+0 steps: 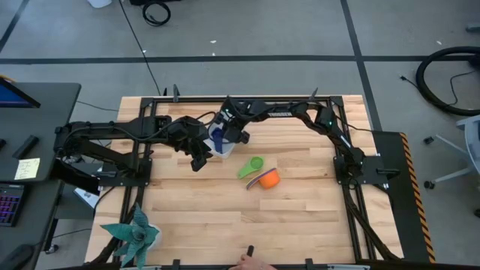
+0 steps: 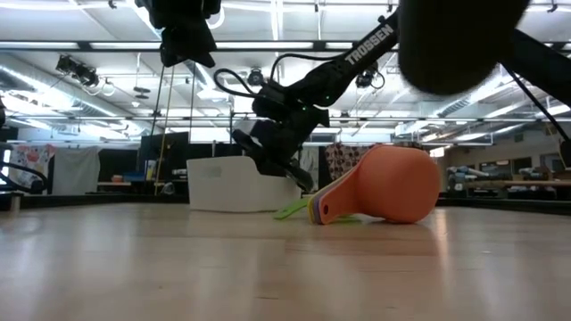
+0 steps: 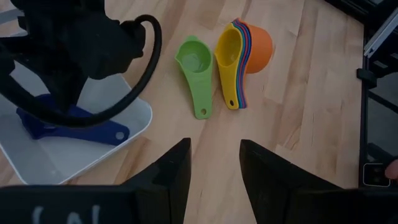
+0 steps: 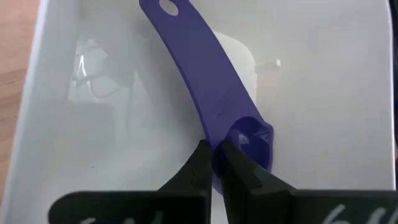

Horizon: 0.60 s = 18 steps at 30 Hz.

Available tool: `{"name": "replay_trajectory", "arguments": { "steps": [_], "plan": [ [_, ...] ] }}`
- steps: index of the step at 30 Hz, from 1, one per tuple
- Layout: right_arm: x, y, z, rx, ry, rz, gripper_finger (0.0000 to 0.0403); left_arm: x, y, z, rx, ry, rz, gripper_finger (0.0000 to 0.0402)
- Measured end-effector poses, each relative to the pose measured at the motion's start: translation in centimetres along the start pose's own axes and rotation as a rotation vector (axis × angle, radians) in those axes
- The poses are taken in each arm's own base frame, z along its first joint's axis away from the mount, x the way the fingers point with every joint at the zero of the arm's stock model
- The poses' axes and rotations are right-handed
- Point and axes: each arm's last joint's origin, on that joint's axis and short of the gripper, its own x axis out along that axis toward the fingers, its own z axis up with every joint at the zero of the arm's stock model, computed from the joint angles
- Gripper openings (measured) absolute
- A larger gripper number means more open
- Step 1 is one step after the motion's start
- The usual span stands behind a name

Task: Nest measuring cups in basket
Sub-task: Remove the dark blue measuring cup from the white bin

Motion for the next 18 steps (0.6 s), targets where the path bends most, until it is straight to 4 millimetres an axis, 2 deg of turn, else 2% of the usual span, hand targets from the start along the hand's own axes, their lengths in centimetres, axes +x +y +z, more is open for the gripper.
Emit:
{"name": "replay_trajectory", "arguments": {
  "steps": [4, 9, 14, 18],
  "plan": [
    [-0.2, -0.5, 0.5, 0.022, 0.048, -0.008, 0.0017, 0.0, 0.0, 0.0, 0.000, 0.000, 0.000, 0.0141],
    [-1.3, -2.2, 1.0, 0.052, 0.064, -0.037, 0.0016, 0.0, 0.0, 0.0, 0.000, 0.000, 0.000, 0.0141],
    [-3.3, -3.9, 2.1, 0.067, 0.117, 0.005, 0.0016, 0.0, 0.0, 0.0, 0.000, 0.000, 0.000, 0.0141],
    [-6.2, -5.0, 3.5, 0.086, 0.209, 0.039, 0.0016, 0.0, 0.0, 0.0, 0.001, 0.000, 0.000, 0.0141]
  ]
}}
